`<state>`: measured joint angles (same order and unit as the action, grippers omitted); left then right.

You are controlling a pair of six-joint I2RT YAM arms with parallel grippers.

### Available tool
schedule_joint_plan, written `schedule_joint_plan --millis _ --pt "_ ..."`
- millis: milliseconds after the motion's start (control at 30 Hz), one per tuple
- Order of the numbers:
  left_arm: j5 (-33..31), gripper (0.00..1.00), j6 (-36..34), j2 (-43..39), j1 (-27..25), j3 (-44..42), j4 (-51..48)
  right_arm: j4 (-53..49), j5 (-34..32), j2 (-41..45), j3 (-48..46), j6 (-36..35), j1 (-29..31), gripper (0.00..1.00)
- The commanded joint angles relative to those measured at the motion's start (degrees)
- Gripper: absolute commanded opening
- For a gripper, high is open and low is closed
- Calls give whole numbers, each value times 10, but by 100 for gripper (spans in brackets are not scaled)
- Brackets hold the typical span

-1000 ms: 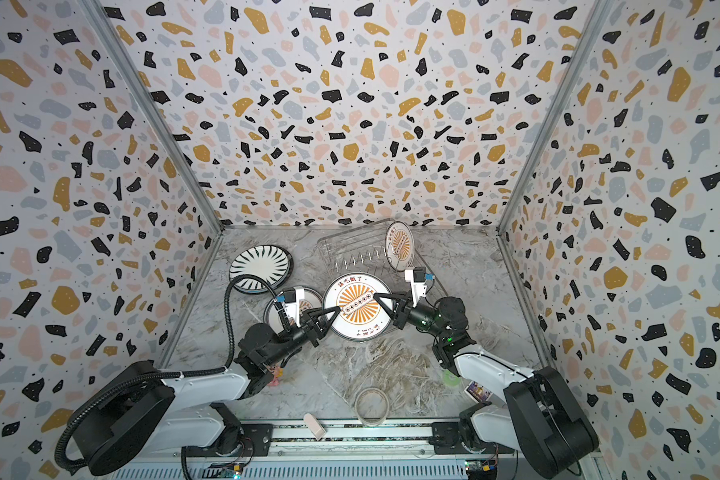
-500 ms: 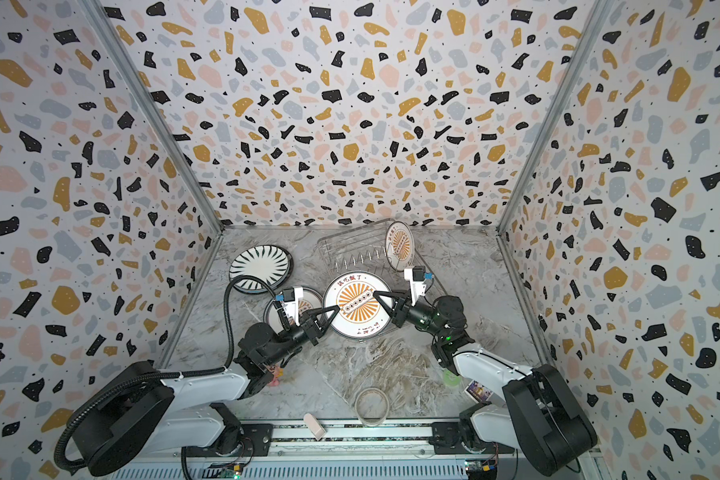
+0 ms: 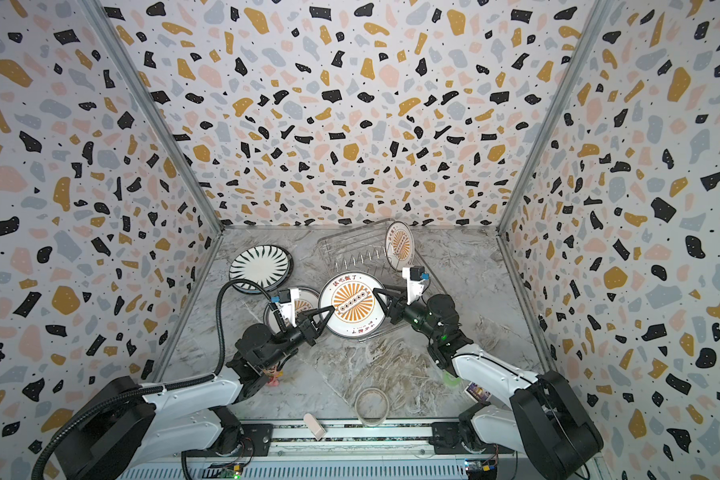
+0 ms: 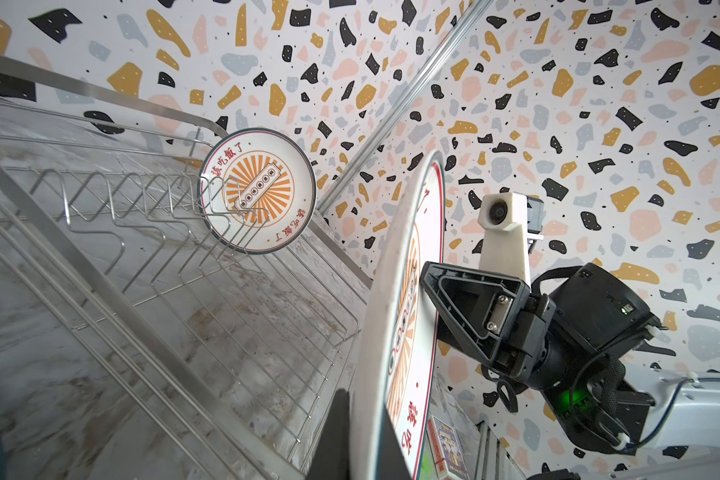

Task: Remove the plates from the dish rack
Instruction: 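Open the right gripper and pull it back while the left gripper holds the plate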

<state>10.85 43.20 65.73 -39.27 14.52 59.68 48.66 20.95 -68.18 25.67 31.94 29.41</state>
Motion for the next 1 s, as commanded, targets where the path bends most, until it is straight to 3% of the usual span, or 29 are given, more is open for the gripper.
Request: schedule_joint_plan --millis 0,167,333,567,633,767,967 --pt "-12 0 -17 -33 -2 0 36 -33 -50 23 0 -22 1 43" --pt "-61 0 -24 -75 2 -11 3 -37 -55 42 -7 -32 4 68" --pt "-109 0 -19 -100 10 -21 -23 -20 -49 67 -19 -58 32 83" --pt "-111 0 22 -126 56 -52 -12 -46 -84 69 0 -94 79 87" --pt "-118 0 35 -143 71 -67 -12 -54 -119 66 6 -98 95 99" --pt "-154 0 62 -185 99 -88 -49 -76 -188 57 23 -129 136 99" --pt "-183 0 102 -247 140 -102 -138 -66 -196 18 51 -168 180 99"
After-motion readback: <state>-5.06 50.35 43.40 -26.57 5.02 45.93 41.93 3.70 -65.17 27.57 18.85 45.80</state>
